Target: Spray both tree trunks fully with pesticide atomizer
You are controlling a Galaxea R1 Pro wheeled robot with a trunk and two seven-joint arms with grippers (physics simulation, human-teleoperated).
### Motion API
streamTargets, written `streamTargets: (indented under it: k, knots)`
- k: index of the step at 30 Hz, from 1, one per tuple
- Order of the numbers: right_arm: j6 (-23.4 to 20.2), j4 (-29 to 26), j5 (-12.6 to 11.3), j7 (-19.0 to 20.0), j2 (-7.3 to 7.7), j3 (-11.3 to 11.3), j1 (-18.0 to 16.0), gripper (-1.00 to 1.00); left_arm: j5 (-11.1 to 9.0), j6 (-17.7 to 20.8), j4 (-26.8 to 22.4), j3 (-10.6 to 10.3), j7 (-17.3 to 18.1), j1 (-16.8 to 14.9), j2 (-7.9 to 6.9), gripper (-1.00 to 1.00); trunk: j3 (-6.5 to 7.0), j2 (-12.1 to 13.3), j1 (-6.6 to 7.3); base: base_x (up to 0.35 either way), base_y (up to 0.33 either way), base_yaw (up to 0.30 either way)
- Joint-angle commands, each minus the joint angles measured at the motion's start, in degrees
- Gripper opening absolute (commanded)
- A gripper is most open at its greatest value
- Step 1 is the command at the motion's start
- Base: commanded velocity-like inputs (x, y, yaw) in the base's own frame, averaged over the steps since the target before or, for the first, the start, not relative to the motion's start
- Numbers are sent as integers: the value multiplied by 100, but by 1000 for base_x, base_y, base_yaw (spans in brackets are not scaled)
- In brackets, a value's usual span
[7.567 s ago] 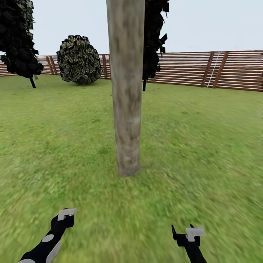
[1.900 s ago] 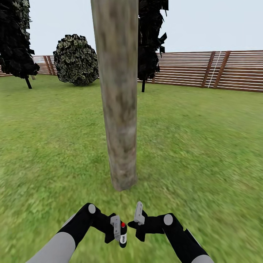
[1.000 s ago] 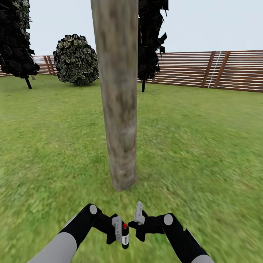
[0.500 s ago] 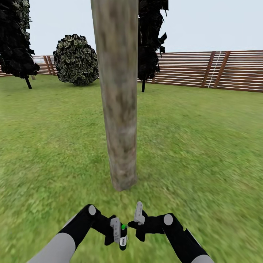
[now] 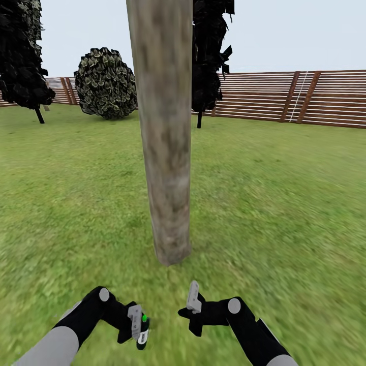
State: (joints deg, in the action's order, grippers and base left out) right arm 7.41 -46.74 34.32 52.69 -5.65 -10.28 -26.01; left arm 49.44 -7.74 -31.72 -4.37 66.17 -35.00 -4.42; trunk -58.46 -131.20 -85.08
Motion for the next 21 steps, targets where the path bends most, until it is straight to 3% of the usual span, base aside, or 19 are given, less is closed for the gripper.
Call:
streamTargets:
  k: [1, 2, 3, 6, 9, 11, 12, 14, 15, 16, 17, 20, 21]
  knots:
    - [2, 6, 0, 0, 4, 0, 1, -100, -11, -4, -1, 4, 1, 4, -87, -100, 0, 0, 0, 0, 0, 0]
    - [4, 14, 2, 2, 10, 4, 0, -100, -15, -6, -4, 5, 1, 7, -224, -100, 0, 0, 0, 0, 0, 0]
    - [5, 18, 3, 3, 13, 3, 3, 100, -21, -7, -13, 21, -2, 8, -326, -100, 0, 0, 0, 0, 0, 0]
    - [6, 26, 4, -2, 31, 4, 5, 100, -72, 10, -50, 70, -36, 5, -651, -100, 0, 0, 0, 0, 0, 0]
    - [6, 44, 8, -19, 45, 7, 3, 100, -87, 27, -28, 244, -153, 7, -809, -100, 0, 0, 0, 0, 0, 0]
    - [8, 176, 11, -41, 96, 14, 6, 100, -92, 18, -7, 575, -315, 14, -844, -100, 0, 0, 0, 0, 0, 0]
    - [14, 488, 4, -163, 245, 38, 7, 100, -99, 5, 10, 965, -566, 17, -855, -100, 0, 0, 0, 0, 0, 0]
    - [22, 778, -9, -384, 391, 56, 8, 100, -108, -2, 51, 1234, -796, 24, -854, -100, 0, 0, 0, 0, 0, 0]
    - [33, 1196, -26, -936, 556, 92, 11, 100, -140, -5, 165, 1567, -1129, 32, -833, -100, 0, 0, 0, 0, 0, 0]
    - [34, 1312, -29, -1134, 586, 112, 12, 100, -155, -6, 209, 1647, -1214, 33, -826, -100, 0, 0, 0, 0, 0, 0]
    - [42, 1553, -36, -1572, 629, 171, 14, 100, -191, -7, 313, 1797, -1394, 34, -814, -100, 0, 0, 0, 0, 0, 0]
    - [241, 2639, -64, -3757, 682, 532, 22, 100, -526, -8, 833, 2322, -2319, 36, -787, -100, 0, 0, 0, 0, 0, 0]
    - [346, 2846, -70, -4143, 682, 596, 23, 100, -644, -6, 921, 2390, -2523, 36, -780, -100, 0, 0, 0, 0, 0, 0]
